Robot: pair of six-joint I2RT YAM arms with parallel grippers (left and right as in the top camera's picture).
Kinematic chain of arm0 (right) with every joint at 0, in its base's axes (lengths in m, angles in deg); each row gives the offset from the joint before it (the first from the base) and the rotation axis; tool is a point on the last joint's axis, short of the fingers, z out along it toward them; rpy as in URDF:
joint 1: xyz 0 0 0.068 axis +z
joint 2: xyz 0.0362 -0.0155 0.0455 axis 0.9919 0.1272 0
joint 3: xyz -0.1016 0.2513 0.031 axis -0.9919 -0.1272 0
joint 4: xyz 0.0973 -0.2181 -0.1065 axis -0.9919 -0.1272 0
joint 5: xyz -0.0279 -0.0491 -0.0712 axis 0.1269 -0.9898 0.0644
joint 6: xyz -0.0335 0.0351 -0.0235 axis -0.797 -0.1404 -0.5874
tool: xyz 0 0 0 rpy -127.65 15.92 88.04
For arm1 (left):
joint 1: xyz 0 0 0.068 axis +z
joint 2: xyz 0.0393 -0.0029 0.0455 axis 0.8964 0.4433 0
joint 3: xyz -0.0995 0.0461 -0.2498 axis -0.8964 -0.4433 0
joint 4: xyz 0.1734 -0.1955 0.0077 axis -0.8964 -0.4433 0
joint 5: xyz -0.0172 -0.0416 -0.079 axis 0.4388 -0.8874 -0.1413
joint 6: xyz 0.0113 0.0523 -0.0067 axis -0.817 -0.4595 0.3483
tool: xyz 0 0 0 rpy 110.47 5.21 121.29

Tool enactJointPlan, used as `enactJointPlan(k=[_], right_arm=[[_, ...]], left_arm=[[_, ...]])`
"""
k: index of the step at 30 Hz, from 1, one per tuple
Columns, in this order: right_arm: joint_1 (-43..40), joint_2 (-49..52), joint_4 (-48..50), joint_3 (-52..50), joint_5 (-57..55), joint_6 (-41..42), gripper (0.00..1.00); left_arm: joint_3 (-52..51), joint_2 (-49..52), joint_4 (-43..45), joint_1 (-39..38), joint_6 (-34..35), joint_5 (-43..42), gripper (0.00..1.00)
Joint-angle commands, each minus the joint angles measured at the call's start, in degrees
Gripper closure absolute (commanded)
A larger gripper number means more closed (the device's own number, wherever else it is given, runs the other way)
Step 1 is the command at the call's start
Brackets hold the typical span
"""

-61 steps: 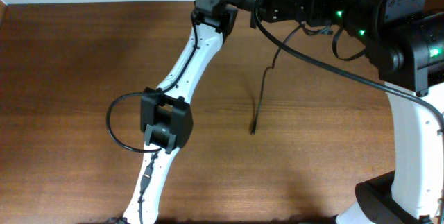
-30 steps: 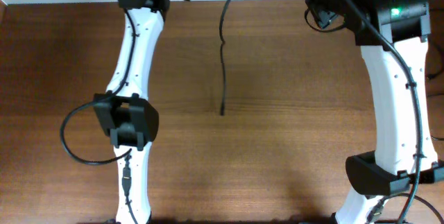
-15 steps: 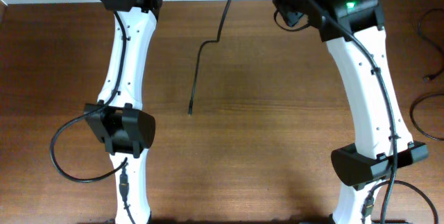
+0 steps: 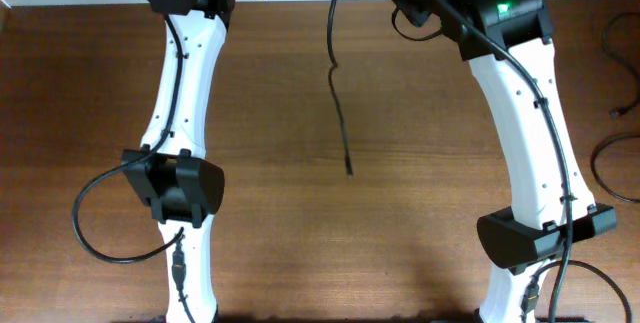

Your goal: Untangle cables

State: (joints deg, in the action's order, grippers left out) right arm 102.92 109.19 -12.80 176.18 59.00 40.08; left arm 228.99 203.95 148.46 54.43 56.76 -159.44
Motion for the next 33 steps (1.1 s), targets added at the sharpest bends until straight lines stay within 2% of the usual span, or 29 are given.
enactJointPlan(k=[1, 2, 9, 14, 19, 25, 30, 33], right_arm=[[0.00, -1.27, -0.92, 0.50, -0.22, -2.64, 0.74], [0.00, -1.25, -1.40, 0.44, -0.74, -2.62, 0.96], [0.00, -1.25, -1.16, 0.46, -1.66, -6.97, 0.96], [-0.04, -3.67, 3.54, 1.01, 3.26, -17.18, 0.96], [-0.11, -11.41, 3.28, 2.19, 1.84, -26.10, 0.96], [-0.09, -20.57, -5.88, 2.19, -0.33, -32.61, 0.96], [-0.85, -22.95, -20.52, 2.08, -18.64, -33.88, 0.96], [-4.87, -22.47, -21.55, 0.48, -20.57, -34.14, 0.96]], left_arm=[[1.18, -1.60, 0.02, -0.13, 0.15, -0.07, 1.00], [1.18, -1.60, 0.00, -0.13, 0.17, -0.07, 1.00], [1.20, -1.62, 0.00, -0.17, 0.17, -0.09, 1.00], [1.18, -1.57, -1.25, 0.57, 0.15, -0.09, 1.00], [0.15, -1.53, -1.99, 3.96, 0.17, -0.09, 1.00], [-0.31, -1.57, -1.97, 6.47, 0.44, -0.07, 1.00], [-0.20, -3.28, -1.27, 9.64, 4.15, -0.07, 1.00], [-0.20, -6.08, -1.31, 11.96, 5.60, -0.07, 1.00]])
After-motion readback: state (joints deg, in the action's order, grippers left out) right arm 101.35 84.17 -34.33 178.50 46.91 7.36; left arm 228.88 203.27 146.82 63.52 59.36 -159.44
